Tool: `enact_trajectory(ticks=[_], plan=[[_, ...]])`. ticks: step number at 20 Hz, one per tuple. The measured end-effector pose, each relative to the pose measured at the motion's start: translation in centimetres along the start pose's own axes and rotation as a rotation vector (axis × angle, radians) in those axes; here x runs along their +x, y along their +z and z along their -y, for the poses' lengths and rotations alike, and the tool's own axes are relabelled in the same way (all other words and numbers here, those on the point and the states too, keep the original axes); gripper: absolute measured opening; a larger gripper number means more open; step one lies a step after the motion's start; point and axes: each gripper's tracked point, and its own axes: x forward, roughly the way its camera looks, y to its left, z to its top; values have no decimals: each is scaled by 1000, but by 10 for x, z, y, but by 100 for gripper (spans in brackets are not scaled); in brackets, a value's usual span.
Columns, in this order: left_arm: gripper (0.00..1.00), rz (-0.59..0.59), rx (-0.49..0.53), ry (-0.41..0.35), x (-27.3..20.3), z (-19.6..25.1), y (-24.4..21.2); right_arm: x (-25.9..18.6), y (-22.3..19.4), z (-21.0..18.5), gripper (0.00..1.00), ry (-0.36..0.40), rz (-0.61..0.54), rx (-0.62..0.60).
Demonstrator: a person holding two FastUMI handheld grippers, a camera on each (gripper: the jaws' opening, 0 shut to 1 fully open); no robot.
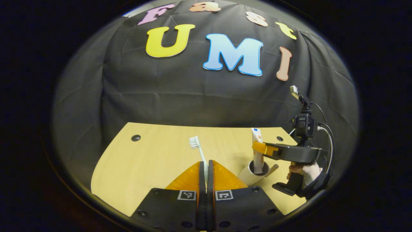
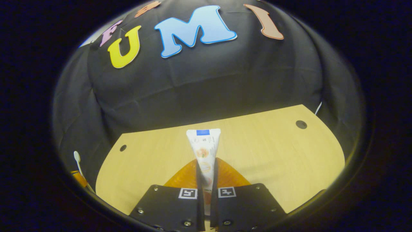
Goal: Put the toothbrush and toothpaste on the desktop into the cup, then pick up the cup and place it on the coaster on the desktop.
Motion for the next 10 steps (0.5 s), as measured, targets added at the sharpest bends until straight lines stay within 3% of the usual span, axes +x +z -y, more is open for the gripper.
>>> enact_trajectory(ticks=[4, 5, 10], plan=[[7, 1, -2, 18, -7, -5, 1, -2, -5, 0, 9, -10, 31, -45], [7, 1, -2, 21, -9, -6, 1, -5, -8, -2, 19, -10, 32, -53], [7, 9, -27, 20, -11, -3, 1, -23, -35, 1, 35, -3, -31, -70]])
